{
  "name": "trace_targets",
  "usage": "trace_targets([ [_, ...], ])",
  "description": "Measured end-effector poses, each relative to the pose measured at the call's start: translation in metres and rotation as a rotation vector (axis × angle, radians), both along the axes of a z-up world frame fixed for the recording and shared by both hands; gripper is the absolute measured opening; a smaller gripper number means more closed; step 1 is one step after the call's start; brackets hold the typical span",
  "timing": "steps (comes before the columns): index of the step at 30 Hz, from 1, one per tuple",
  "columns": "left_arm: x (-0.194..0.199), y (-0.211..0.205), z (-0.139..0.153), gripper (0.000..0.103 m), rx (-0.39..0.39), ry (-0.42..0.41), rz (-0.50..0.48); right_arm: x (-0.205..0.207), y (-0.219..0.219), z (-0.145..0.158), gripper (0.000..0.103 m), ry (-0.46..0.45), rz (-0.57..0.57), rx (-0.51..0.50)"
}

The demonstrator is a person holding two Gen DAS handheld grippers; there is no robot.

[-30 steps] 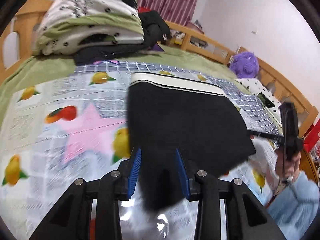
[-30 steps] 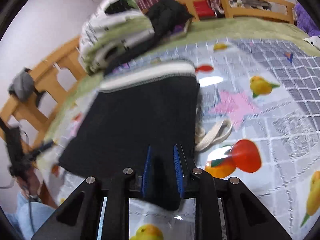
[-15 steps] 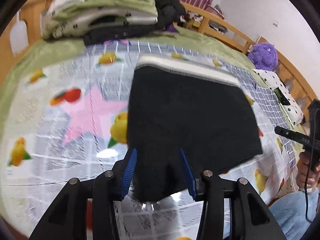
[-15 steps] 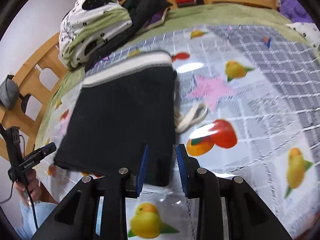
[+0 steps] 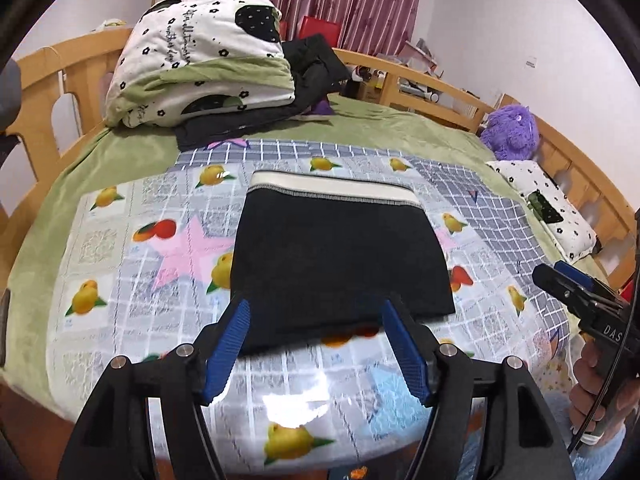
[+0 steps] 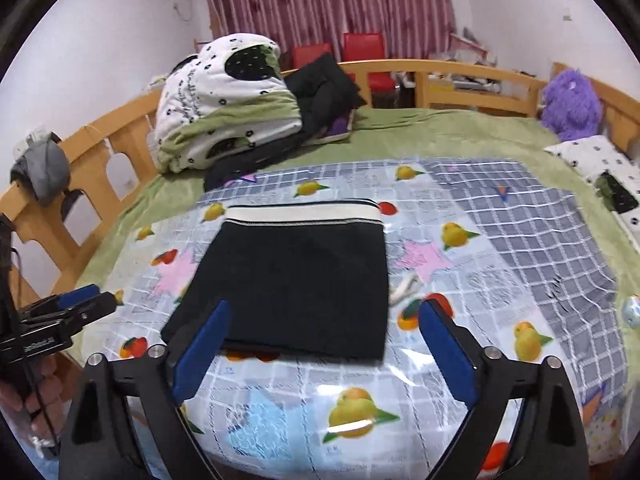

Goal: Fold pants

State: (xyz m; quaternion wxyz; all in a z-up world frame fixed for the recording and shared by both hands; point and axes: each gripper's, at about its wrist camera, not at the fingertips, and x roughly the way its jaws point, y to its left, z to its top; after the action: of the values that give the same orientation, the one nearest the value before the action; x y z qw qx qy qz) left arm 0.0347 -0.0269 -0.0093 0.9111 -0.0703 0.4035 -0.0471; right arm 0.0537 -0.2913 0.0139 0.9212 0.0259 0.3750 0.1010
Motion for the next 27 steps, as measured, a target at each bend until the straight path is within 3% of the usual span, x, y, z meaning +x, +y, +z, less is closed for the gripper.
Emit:
trace_targets([
  [3, -0.011, 0.001, -0.002, 0.067, 0.021, 0.028, 0.01, -0.011, 0.005, -0.003, 0.095, 0.044, -0.007, -0.019],
  [9, -0.03, 0.006, 0.005, 0.07, 0.029, -0.004, 0.065, -0.027, 0.006, -0.004, 0.095, 0.066, -0.03, -0.069],
  [16, -0.034, -0.002, 0.007, 0.07, 0.081, -0.023, 0.081, -0.036, 0.015, -0.001, 0.095, 0.036, -0.036, -0.143],
  [27, -0.033, 0.001, 0.005, 0.07, 0.089, -0.017, 0.077, -0.033, 0.008, -0.001, 0.095, 0.047, -0.044, -0.096],
])
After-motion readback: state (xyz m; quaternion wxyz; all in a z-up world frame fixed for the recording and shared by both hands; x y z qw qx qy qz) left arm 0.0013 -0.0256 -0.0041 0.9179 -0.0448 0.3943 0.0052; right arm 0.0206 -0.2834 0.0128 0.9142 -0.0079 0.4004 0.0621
